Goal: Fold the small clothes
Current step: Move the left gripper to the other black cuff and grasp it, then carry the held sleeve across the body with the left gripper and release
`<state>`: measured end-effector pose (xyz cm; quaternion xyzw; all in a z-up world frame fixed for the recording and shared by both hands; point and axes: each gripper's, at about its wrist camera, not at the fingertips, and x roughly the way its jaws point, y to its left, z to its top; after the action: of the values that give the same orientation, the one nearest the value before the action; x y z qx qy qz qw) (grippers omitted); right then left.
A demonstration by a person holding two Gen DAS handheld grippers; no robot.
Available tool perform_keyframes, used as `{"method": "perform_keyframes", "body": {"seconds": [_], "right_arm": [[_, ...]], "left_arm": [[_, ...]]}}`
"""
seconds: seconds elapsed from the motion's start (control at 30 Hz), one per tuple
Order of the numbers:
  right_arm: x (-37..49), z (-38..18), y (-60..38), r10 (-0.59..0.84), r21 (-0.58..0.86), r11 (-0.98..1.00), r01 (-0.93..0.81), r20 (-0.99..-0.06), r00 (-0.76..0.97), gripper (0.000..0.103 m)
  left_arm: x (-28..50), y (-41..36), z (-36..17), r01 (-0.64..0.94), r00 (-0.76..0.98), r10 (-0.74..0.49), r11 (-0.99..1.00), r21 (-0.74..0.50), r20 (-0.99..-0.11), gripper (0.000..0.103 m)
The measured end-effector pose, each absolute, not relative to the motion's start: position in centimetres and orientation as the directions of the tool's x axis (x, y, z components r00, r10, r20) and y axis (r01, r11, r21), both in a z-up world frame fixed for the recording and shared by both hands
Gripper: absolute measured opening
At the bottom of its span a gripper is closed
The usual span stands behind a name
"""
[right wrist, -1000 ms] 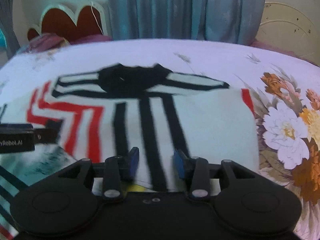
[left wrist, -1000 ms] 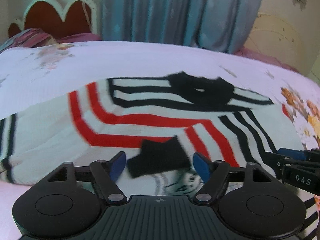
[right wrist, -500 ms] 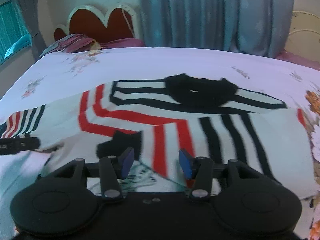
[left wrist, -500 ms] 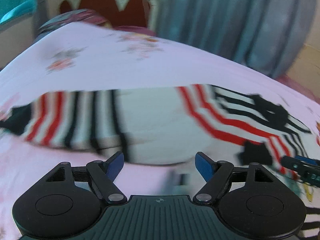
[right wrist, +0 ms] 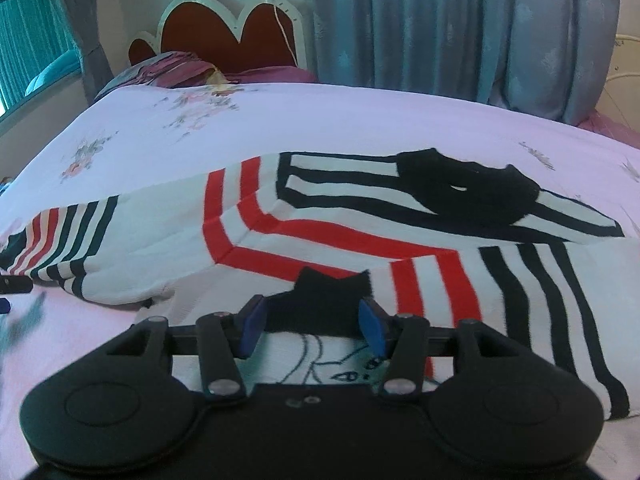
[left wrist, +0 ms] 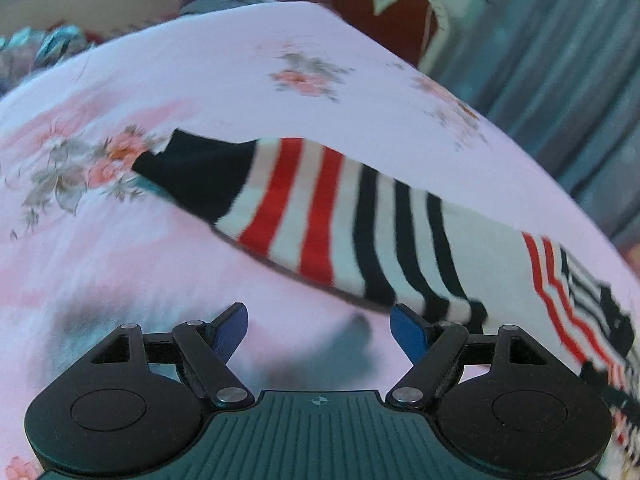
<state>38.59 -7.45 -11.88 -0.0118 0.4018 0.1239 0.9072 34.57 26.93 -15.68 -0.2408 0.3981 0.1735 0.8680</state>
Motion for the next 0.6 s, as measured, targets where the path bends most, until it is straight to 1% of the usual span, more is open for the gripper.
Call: {"method": "perform_keyframes", "body": {"seconds": [0.2,0.4,0.43,0.47,0.5,0.53,0.57,0.6], "right_arm": [[39.1,-12.3,-6.7,0.204,0.069,0.971,-0.229,-0.736,0.645,0.05],[39.5,-12.6,-6.7,0.182,0.056,0.976,-0.211,-0.738,0.65,0.05],[39.6,-12.7,-6.6,0.179,0.053,0.976,-0.209,-0.737,0.651,0.05],[39.7,-12.8,-6.5,0.175,0.049,0.977,-0.207,-0.737,0.652,0.05],[39.8,-12.8,-6.5,0.171,0.045,0.978,-0.205,-0.737,0.653,0.05],[39.9,-12.9,-6.5,0.169,0.043,0.978,-0.204,-0.737,0.655,0.05],[40.0,-12.9,-6.5,0.166,0.041,0.979,-0.201,-0.737,0.655,0.05],[40.0,-13.0,-6.6,0.163,0.04,0.979,-0.198,-0.737,0.656,0.05]], "left_arm": [[34.7,30.2,-17.4,-0.528,0.685,0.069,0.733,-0.429,-0.725,0.077],[35.8,31.3,-17.8,-0.526,0.734,0.082,0.695,-0.489,-0.674,0.076],[36.1,31.6,-17.8,-0.53,0.738,0.09,0.69,-0.492,-0.668,0.066],[36.3,31.8,-17.9,-0.541,0.738,0.109,0.685,-0.488,-0.666,0.052],[36.3,32.1,-18.1,-0.55,0.739,0.12,0.676,-0.491,-0.663,0.045],[36.4,32.4,-18.3,-0.562,0.74,0.129,0.659,-0.501,-0.66,0.031],[36.4,32.8,-18.5,-0.571,0.739,0.133,0.644,-0.51,-0.66,0.02],[36.6,33.1,-18.7,-0.575,0.74,0.133,0.635,-0.517,-0.66,0.016]]}}
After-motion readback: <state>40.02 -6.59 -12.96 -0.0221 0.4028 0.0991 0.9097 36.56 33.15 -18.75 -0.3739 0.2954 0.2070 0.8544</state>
